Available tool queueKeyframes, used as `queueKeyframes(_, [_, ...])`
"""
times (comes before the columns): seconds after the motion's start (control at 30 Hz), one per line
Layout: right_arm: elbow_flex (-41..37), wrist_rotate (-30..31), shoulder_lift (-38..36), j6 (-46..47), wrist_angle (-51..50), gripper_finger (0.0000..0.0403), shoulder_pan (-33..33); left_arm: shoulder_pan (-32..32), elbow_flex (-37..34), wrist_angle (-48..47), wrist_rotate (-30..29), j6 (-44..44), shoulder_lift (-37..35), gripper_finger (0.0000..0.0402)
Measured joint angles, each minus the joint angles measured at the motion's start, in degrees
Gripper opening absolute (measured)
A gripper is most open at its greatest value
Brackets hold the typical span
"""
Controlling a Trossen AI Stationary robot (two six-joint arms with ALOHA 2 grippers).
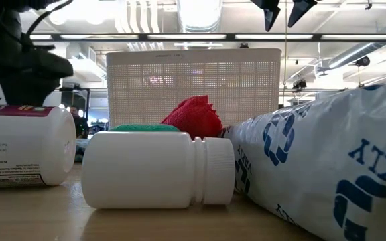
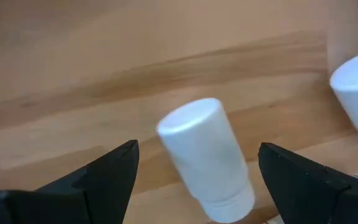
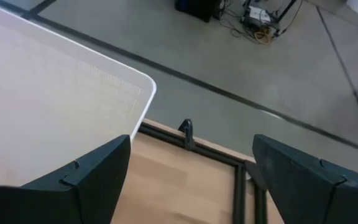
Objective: Pick & place medical supplies in basket/bin
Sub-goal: Put the top left white pill bottle into the white container
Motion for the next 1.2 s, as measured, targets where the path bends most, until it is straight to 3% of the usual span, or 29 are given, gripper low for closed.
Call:
queueKeyframes(0.2, [0.0, 0.0, 0.0, -3.9, 0.0, 0.0327, -1.4, 0.1, -0.3, 2.4, 0.2, -0.7, 2.3, 0.0299])
queueKeyframes(0.63, [0.0, 0.0, 0.0, -8.8, 0.1, 0.0327, -4.6, 0.9, -2.8, 2.3, -0.2, -2.0, 3.9, 0.0201])
queueKeyframes(0.83, [0.0, 0.0, 0.0, -9.9, 0.1, 0.0327, -4.5, 0.9, -0.6, 0.9, 0.0, -0.2, 0.3, 0.0173])
queueKeyframes(0.93, [0.0, 0.0, 0.0, -9.8, 0.2, 0.0327, -4.5, 0.9, 2.3, -5.3, -1.1, 1.6, -3.4, 0.0172])
queueKeyframes(1.07, [0.0, -0.1, 0.0, -11.0, 0.2, 0.0327, -4.8, 1.3, 7.2, -10.6, -10.4, 3.9, -11.1, 0.0173])
queueKeyframes(1.2, [0.0, -0.2, 0.0, -11.3, 0.3, 0.0327, -5.3, 1.4, 12.7, -6.3, -32.1, 18.1, -20.3, 0.0173])
